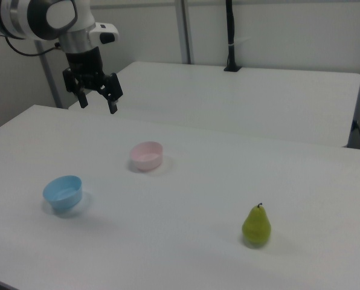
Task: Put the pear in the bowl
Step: 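Move the open gripper over the yellow-green pear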
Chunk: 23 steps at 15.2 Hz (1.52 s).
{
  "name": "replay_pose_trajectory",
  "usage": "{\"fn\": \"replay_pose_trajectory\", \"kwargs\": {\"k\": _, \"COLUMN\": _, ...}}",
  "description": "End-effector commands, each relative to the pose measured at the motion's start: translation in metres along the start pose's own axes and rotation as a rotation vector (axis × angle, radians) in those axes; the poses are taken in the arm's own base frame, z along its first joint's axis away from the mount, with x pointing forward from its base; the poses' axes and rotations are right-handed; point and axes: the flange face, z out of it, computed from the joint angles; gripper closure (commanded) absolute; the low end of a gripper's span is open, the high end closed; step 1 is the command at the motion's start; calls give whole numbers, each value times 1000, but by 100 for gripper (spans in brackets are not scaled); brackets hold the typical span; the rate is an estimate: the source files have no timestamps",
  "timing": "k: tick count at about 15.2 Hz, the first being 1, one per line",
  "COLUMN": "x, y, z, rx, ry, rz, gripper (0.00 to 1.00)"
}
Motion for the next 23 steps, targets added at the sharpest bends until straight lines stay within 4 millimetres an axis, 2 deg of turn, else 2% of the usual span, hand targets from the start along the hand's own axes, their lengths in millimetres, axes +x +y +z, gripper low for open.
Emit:
{"fn": "replay_pose_trajectory", "kwargs": {"k": 1, "x": -4, "y": 18, "z": 0, "rx": 5, "ry": 8, "rz": -95, "gripper": 0}}
{"fn": "replay_pose_trajectory", "kwargs": {"k": 5, "x": -10, "y": 57, "z": -1, "rx": 0, "ry": -5, "rz": -194, "gripper": 0}}
{"fn": "replay_pose_trajectory", "kwargs": {"k": 10, "x": -20, "y": 117, "z": -2, "rx": -58, "ry": -31, "rz": -252, "gripper": 0}}
{"fn": "replay_pose_trajectory", "kwargs": {"k": 14, "x": -26, "y": 163, "z": 11, "rx": -84, "ry": -67, "rz": -235, "gripper": 0}}
{"fn": "replay_pose_trajectory", "kwargs": {"k": 16, "x": -22, "y": 183, "z": 14, "rx": -99, "ry": -80, "rz": -208, "gripper": 0}}
{"fn": "replay_pose_trajectory", "kwargs": {"k": 19, "x": -18, "y": 221, "z": 29, "rx": -99, "ry": -92, "rz": -155, "gripper": 0}}
{"fn": "replay_pose_trajectory", "kwargs": {"k": 21, "x": -19, "y": 244, "z": 48, "rx": -91, "ry": -118, "rz": -124, "gripper": 0}}
{"fn": "replay_pose_trajectory", "kwargs": {"k": 23, "x": -17, "y": 268, "z": 51, "rx": -92, "ry": -119, "rz": -133, "gripper": 0}}
